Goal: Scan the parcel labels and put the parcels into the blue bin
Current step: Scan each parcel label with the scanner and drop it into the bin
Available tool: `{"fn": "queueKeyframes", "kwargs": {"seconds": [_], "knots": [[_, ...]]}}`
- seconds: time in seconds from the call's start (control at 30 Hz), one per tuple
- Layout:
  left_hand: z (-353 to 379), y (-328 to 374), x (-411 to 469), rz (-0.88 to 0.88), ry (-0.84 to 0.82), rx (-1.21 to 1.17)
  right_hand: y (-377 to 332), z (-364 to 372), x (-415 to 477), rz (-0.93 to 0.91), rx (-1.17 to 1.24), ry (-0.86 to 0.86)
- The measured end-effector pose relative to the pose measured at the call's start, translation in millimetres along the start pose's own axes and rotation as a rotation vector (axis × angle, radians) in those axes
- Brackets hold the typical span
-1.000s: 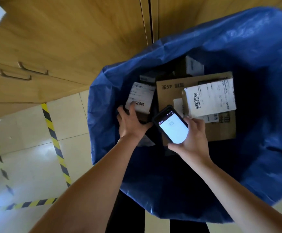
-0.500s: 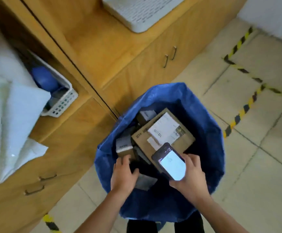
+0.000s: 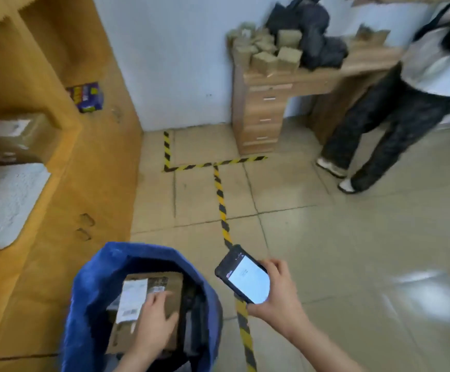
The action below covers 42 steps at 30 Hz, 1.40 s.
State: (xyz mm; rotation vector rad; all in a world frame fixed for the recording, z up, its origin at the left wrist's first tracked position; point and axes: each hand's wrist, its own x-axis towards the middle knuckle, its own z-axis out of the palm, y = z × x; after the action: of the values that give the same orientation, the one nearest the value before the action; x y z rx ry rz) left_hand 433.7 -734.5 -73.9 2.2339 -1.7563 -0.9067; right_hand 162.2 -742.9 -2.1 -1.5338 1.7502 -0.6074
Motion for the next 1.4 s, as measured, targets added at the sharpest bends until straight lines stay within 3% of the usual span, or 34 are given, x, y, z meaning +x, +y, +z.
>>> {"fn": "queueKeyframes", "kwargs": {"seconds": [0.33,0.67,1.1,1.4], "knots": [[57,285,22,0.496,-0.111,0.081,121,-210,-81,0.286,-0.017,0.503],[210,522,-70,1.077,-0.481,0.187,232,-318,-231,0.66,0.087,1.01],[423,735,-218,1.551,-0.936,0.318,325,-392,-360,1.269,0.176,1.353],[520,803,-325,1.836,-1.136,0.445,360,-412,-407,1.503,0.323,1.602]]}}
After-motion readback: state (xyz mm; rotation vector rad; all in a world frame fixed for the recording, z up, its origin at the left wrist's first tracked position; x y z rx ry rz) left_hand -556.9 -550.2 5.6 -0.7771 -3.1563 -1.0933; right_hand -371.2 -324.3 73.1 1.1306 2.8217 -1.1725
